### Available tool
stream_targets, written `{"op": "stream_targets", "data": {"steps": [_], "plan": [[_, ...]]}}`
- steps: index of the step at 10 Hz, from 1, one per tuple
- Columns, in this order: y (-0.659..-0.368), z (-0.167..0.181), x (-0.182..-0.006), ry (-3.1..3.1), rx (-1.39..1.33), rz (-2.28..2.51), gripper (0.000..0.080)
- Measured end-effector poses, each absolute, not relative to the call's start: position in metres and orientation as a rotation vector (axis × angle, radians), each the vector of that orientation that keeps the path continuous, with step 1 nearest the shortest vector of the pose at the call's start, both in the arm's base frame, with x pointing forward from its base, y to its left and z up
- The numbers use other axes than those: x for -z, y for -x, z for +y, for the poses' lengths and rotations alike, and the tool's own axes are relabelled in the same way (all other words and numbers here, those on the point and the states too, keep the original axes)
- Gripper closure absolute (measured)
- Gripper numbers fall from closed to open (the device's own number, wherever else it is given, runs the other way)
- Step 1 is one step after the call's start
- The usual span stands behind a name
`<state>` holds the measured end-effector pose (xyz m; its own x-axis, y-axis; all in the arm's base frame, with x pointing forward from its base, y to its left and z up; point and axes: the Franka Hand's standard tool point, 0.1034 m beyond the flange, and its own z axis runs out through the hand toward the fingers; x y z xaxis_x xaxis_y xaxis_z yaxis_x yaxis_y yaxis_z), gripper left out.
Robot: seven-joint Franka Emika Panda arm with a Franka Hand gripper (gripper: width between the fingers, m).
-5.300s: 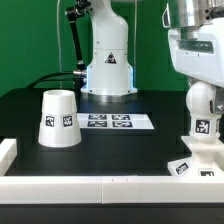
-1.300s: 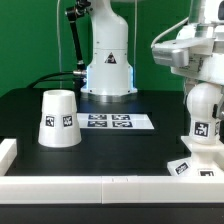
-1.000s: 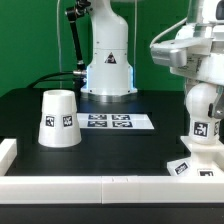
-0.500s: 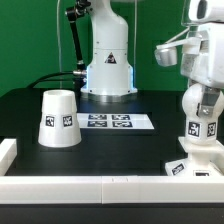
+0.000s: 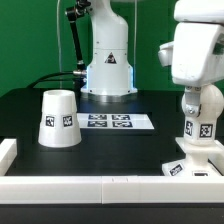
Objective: Assemble lamp
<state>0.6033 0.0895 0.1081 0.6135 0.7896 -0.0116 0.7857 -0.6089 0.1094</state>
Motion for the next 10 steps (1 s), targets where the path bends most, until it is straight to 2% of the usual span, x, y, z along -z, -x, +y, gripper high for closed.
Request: {"op": "stream_targets", "data": {"steps": [8, 10], "plan": [[-0.6021, 0.0918, -0.1074, -3.008, -0.087, 0.588, 0.0222], [-0.6019, 0.0917, -0.1067, -3.097, -0.099, 0.254, 0.0222]]}}
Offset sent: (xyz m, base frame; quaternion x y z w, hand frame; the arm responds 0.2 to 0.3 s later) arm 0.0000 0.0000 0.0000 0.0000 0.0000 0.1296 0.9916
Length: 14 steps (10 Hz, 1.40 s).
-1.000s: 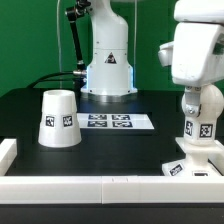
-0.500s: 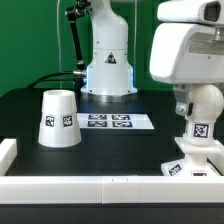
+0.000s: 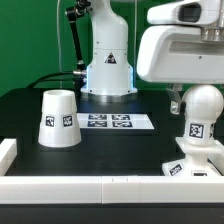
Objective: Assemble lamp
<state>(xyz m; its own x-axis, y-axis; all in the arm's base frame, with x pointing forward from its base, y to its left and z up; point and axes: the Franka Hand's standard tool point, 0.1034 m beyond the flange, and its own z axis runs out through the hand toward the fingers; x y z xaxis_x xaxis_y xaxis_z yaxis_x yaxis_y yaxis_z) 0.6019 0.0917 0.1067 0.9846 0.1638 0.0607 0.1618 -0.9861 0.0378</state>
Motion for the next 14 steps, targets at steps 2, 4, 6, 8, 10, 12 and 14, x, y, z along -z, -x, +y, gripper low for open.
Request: {"op": "stream_targets", "data": {"steps": [2, 4, 6, 8, 10, 12, 14], "plan": [[-0.606, 0.093, -0.106, -3.145, -0.174, 0.037, 0.0222], [-0.606, 0.097, -0.106, -3.154, -0.177, -0.156, 0.0222], [-0.606, 0.099, -0.106, -3.152, -0.171, -0.413, 0.0222], [-0.606, 0.099, -0.107, -3.126, -0.165, -0.643, 0.0222], [-0.602, 0.100, -0.107, -3.066, -0.153, -0.990, 0.0222], [-0.602, 0.102, -0.107, -2.982, -0.131, -1.279, 0.0222], [-0.601, 0.104, -0.107, -2.903, -0.110, -1.483, 0.0222]]}}
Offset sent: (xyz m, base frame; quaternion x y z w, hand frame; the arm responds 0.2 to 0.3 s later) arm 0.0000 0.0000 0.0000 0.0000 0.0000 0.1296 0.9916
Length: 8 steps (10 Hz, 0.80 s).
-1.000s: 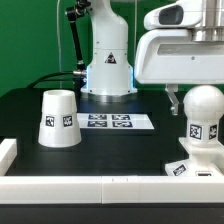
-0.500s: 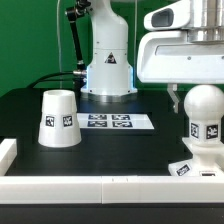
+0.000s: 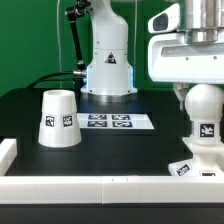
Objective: Assemble lamp
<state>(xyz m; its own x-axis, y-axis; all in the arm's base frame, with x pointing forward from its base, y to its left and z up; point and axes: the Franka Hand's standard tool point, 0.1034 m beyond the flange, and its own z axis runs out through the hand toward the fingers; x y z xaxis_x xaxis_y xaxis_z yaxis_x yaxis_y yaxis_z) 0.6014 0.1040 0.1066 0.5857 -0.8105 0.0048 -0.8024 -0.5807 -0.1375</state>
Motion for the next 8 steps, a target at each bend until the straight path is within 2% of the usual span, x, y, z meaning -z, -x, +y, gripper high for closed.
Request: {"op": "stream_targets", "data": {"steps": [2, 3, 4, 8], "plan": [[-0.6013, 0.1051, -0.1067, 2.631, 0.088, 1.463, 0.0222], [-0.6012, 0.1053, -0.1065, 2.646, 0.089, 1.436, 0.0149], [-0.6021, 0.1050, -0.1074, 2.713, 0.100, 1.309, 0.0115], [-0.6036, 0.1073, -0.1088, 2.949, 0.142, 0.679, 0.0101]]}}
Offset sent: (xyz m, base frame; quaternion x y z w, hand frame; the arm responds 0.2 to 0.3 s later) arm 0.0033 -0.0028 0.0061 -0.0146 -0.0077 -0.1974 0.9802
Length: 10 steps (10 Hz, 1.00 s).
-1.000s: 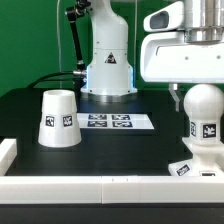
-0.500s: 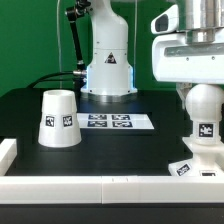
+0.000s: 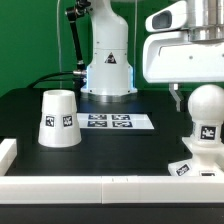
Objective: Assemble lamp
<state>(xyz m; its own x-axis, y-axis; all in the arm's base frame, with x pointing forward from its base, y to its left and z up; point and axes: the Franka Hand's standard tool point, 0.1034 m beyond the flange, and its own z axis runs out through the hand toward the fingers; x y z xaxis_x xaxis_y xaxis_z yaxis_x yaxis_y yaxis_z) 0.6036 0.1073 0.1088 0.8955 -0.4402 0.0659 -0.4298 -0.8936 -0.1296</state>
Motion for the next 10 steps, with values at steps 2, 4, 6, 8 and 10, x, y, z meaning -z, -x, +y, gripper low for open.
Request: {"op": "stream_targets", "data": {"steps": [2, 4, 6, 8, 10], "plan": [[-0.6035, 0.1070, -0.1085, 2.987, 0.152, 0.522, 0.0101], [-0.6034, 0.1063, -0.1082, 3.029, 0.165, 0.268, 0.0101], [-0.6057, 0.1060, -0.1086, 3.067, 0.220, -0.154, 0.0101], [-0.6052, 0.1048, -0.1074, 3.043, 0.223, -0.567, 0.0101], [-0.6068, 0.1047, -0.1062, 2.989, 0.180, -0.931, 0.0101]]}}
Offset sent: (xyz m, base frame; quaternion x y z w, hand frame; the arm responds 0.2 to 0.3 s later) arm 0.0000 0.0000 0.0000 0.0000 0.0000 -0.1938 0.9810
